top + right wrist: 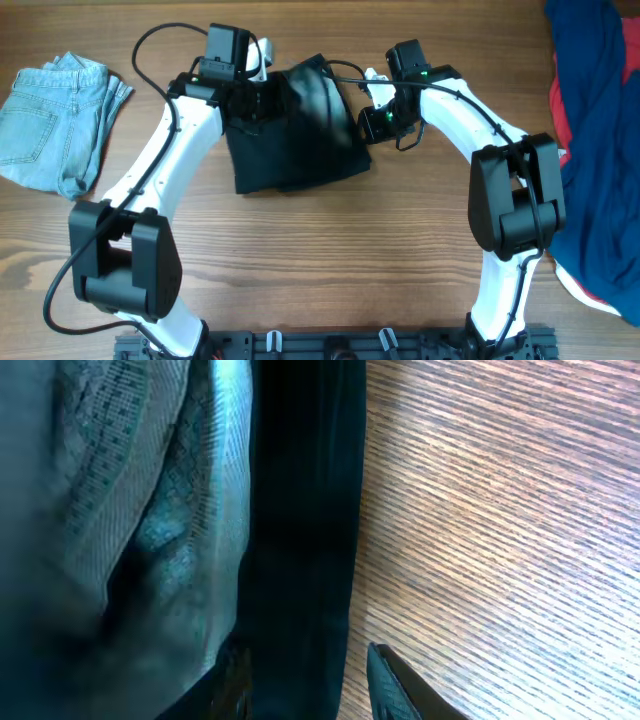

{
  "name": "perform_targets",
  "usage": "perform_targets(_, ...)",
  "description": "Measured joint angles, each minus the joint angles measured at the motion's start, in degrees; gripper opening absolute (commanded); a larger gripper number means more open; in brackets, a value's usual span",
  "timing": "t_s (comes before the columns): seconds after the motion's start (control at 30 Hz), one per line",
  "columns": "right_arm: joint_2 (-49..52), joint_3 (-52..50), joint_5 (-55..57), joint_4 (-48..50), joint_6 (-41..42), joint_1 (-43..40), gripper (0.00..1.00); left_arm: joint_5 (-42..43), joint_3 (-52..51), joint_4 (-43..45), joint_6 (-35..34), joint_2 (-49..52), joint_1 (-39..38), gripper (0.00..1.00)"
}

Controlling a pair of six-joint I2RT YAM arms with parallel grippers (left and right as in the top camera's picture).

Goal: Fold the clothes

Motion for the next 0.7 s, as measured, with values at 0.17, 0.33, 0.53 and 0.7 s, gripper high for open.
perform_targets(0.17,0.0,0.04,1.31,-1.57,0.9,0.0,0.38,0.02,0.04,4.81,0.0,0.0,1.4,0.29)
perform_targets(0.33,-0.35,3.26,6.03,-5.81,2.56,-0.94,0.37,-1.27,0.09,11.8,-0.02,0.0,6.67,0.3)
perform_targets(0.53,-9.68,7.45,-2.1,-6.86,-2.1,-1.84,0.33,-6.82,0.37,24.26,0.96,0.79,11.56,0.56)
perform_targets(0.7,-10.27,8.02,-11.56,-8.72,-5.92,2.54,0.33,-9.66,0.79,34.12,2.25,7.43,11.65,0.7)
